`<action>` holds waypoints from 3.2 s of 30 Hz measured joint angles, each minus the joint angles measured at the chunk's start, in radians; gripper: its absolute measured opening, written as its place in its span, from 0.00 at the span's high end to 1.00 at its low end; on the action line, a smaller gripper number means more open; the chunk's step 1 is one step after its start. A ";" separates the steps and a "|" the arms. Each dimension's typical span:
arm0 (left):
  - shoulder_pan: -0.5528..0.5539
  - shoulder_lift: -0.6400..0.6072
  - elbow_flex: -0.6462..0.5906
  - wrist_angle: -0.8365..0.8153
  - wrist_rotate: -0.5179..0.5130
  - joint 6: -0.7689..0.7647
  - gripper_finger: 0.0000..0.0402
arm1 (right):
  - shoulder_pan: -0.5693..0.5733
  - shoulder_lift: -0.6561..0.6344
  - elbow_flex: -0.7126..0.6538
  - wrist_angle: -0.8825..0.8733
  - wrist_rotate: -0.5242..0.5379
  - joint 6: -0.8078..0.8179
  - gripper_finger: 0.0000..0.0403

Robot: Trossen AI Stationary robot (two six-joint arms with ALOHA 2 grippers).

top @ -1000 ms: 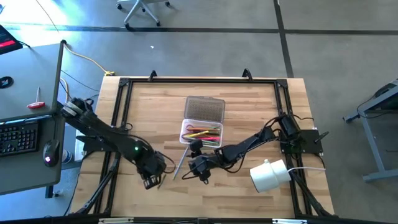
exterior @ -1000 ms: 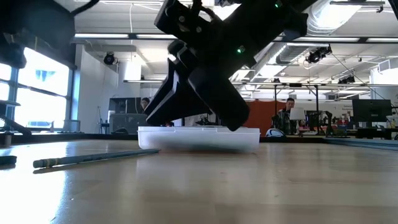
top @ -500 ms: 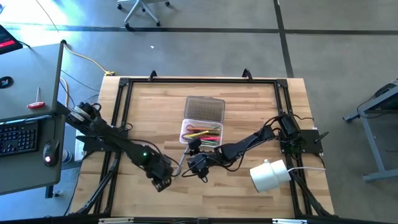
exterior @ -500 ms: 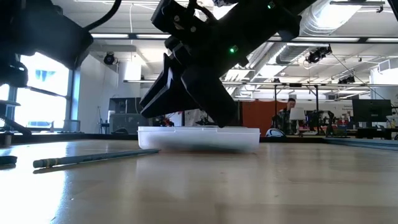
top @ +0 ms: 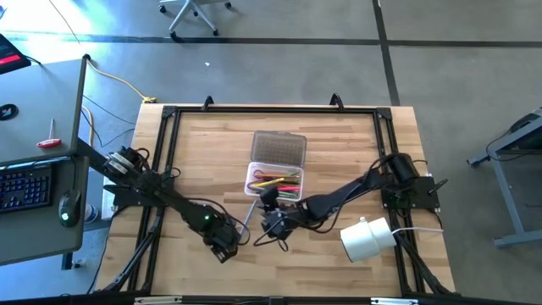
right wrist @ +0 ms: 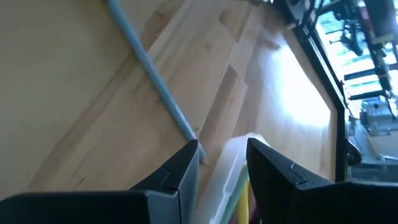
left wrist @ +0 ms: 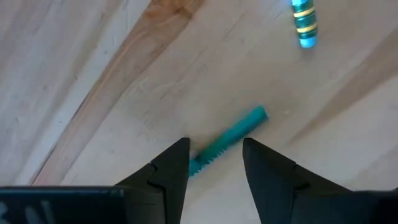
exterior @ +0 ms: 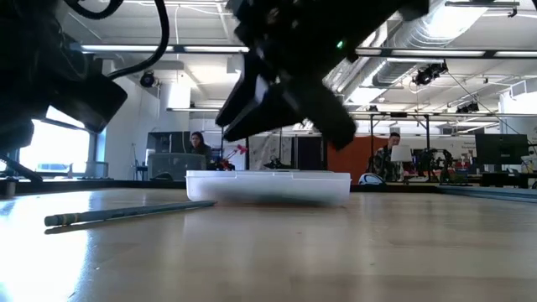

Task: Pick & place school supplies into a supply box
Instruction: Put the dark green crayon into the black supply box

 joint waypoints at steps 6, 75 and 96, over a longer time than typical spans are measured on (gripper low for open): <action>-0.001 0.000 0.000 -0.010 -0.032 0.002 0.58 | 0.041 -0.111 0.000 -0.117 -0.019 0.064 0.72; 0.118 0.268 0.371 -0.452 -0.818 -0.237 0.53 | 0.105 -0.273 0.001 -0.504 -0.279 0.512 0.72; 0.130 0.302 0.332 -0.520 -0.719 -0.293 0.53 | 0.105 -0.273 0.000 -0.510 -0.280 0.560 0.72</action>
